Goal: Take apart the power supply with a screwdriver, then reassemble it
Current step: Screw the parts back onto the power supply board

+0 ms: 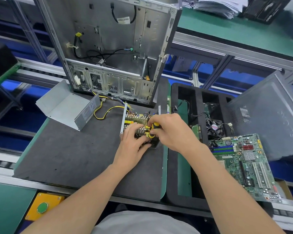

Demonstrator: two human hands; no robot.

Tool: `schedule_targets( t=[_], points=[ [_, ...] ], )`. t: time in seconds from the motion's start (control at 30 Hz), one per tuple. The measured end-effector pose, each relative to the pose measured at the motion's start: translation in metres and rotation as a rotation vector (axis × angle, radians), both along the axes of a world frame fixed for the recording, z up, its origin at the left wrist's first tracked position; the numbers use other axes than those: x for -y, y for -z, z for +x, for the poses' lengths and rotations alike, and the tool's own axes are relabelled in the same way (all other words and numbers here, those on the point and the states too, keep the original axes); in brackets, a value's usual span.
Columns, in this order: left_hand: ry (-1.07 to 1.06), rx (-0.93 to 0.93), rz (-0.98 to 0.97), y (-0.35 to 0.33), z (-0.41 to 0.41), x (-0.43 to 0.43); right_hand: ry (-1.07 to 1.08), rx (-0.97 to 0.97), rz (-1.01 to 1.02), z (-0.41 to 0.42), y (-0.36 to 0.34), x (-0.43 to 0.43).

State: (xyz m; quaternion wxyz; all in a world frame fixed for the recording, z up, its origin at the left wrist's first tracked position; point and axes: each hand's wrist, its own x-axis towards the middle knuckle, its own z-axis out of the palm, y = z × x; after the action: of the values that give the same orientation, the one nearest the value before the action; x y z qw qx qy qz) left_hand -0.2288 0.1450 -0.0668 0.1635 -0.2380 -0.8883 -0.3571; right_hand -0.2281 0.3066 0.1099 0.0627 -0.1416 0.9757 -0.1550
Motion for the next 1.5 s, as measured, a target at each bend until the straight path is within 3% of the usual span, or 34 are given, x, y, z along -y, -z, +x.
schedule_targets(
  t=[0.23, 0.5, 0.77, 1.03, 1.17, 1.27, 1.4, 1.5],
  points=[
    [0.015, 0.051, -0.036, -0.001, 0.002, 0.003, -0.028, -0.001, -0.044, 0.003, 0.004, 0.000],
    [0.003, 0.203, -0.017, -0.018, 0.008, 0.004, 0.084, -0.152, -0.238, 0.012, -0.007, -0.015],
    [0.028, 0.403, 0.141, -0.046, 0.009, 0.017, 0.160, -0.047, -0.216, 0.011, 0.008, -0.035],
    [-0.023, 0.333, 0.010, -0.058, 0.015, 0.044, 0.217, 0.073, -0.222, 0.016, 0.034, -0.044],
    [-0.080, 0.458, 0.089, -0.077, 0.011, 0.039, 0.225, 0.075, -0.265, 0.015, 0.044, -0.048],
    [-0.149, 0.503, -0.124, -0.096, 0.003, 0.029, 0.244, 0.062, -0.299, 0.013, 0.047, -0.051],
    [-0.219, 0.273, -0.519, -0.122, -0.003, 0.002, 0.340, 0.053, -0.422, 0.013, 0.047, -0.061],
    [-0.017, 0.105, -0.366, -0.134, -0.002, -0.026, 0.436, 0.020, -0.517, 0.019, 0.044, -0.076]
  ],
)
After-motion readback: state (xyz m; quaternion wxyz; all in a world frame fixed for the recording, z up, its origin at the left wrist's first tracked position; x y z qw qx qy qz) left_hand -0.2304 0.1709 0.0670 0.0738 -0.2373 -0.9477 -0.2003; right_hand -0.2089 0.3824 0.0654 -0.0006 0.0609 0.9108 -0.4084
